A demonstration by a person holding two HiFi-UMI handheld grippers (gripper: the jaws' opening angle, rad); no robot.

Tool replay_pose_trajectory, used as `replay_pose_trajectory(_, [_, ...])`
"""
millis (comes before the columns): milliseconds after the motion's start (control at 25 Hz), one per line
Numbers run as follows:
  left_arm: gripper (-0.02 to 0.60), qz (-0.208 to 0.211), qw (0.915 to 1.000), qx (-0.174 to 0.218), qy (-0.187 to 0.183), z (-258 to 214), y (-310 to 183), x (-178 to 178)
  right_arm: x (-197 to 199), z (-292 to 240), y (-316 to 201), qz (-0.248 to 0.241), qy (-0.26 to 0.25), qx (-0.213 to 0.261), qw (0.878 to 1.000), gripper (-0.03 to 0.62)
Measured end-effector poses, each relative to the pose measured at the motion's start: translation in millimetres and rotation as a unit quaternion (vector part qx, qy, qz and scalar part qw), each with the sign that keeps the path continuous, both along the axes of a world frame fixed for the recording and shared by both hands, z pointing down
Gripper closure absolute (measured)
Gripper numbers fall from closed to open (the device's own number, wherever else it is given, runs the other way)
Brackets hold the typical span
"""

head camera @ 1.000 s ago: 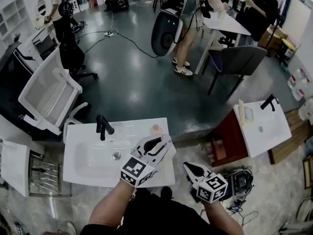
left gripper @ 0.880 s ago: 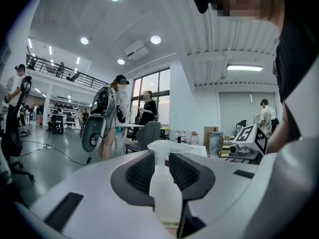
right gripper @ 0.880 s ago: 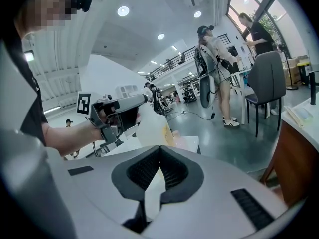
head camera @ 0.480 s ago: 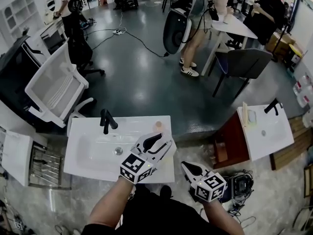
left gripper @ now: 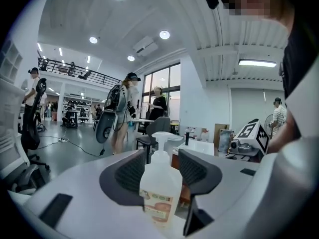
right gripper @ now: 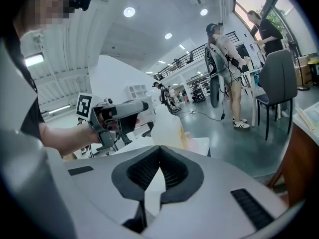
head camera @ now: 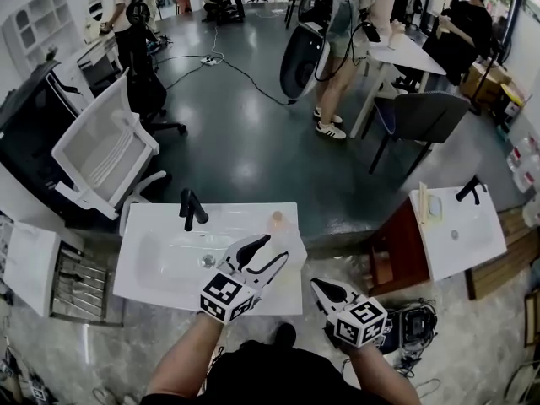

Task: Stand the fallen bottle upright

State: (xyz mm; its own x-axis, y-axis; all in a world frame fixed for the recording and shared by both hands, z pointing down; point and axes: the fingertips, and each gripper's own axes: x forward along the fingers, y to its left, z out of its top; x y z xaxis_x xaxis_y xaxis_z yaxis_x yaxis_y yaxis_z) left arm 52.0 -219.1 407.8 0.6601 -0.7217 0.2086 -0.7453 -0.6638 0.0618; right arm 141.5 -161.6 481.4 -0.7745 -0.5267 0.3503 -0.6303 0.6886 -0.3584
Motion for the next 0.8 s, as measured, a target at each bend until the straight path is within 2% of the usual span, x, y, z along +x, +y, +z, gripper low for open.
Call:
replay_pose_trajectory(280, [0.372, -0.054, 0.9985, 0.002, 0.002, -2, 38, -57, -45, -3, 25, -0.028, 0.016, 0.018, 0.999, 0.580])
replay_pose_trajectory(400, [0.409, -0.072, 0.9974, -0.005, -0.004, 4, 68, -85, -68, -8, 45, -0.034, 0.020, 0.023, 0.999, 0.580])
replay_pose_trajectory(640, [0.483, -0.119, 0.9918, -0.024, -0.040, 22, 142, -151, -127, -12, 98, -0.047, 0.027, 0.032, 0.998, 0.580])
replay_pose_trajectory(720, [0.499, -0.144, 0.9882, -0.040, -0.032, 27, 166, -174, -144, -16, 117, -0.050, 0.026, 0.042, 0.998, 0.580])
replay_pose_trajectory(800, [0.507, -0.166, 0.9847, -0.053, -0.006, 31, 188, -193, -158, -21, 135, -0.055, 0.025, 0.052, 0.997, 0.580])
